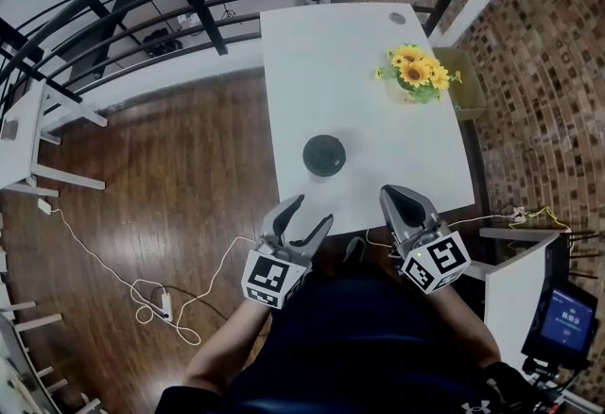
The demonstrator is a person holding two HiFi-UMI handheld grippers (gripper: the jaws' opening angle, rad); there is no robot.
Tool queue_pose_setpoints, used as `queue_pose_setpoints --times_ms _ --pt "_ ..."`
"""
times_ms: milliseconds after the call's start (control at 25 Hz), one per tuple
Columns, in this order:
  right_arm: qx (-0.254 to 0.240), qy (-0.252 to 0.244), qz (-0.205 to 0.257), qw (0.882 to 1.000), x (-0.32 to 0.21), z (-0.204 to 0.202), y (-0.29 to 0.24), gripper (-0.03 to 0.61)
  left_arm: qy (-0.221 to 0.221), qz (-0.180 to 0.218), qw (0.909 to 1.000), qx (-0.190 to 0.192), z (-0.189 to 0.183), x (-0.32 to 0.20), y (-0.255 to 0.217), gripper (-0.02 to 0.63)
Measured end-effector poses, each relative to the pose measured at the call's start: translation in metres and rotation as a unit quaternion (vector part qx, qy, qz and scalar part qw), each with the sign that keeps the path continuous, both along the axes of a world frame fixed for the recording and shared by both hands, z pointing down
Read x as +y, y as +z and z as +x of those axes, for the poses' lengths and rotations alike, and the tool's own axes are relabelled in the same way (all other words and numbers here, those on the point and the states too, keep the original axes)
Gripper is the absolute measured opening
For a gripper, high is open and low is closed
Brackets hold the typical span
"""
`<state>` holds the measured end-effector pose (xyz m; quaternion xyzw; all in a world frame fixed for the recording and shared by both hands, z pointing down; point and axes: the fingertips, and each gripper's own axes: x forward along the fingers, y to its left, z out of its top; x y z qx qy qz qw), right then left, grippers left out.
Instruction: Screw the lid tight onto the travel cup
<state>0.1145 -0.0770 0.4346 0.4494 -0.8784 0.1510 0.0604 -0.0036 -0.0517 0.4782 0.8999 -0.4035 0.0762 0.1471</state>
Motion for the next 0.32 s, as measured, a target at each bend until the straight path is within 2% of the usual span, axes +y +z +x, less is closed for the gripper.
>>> queue_pose_setpoints --times_ms 320 --pt "0.001 -0.001 -0.001 1.000 -0.0002 -0.0008 0.0013 0.011 -0.001 -0.002 1.0000 -0.001 -0.0018 0.0007 0.0014 0.259"
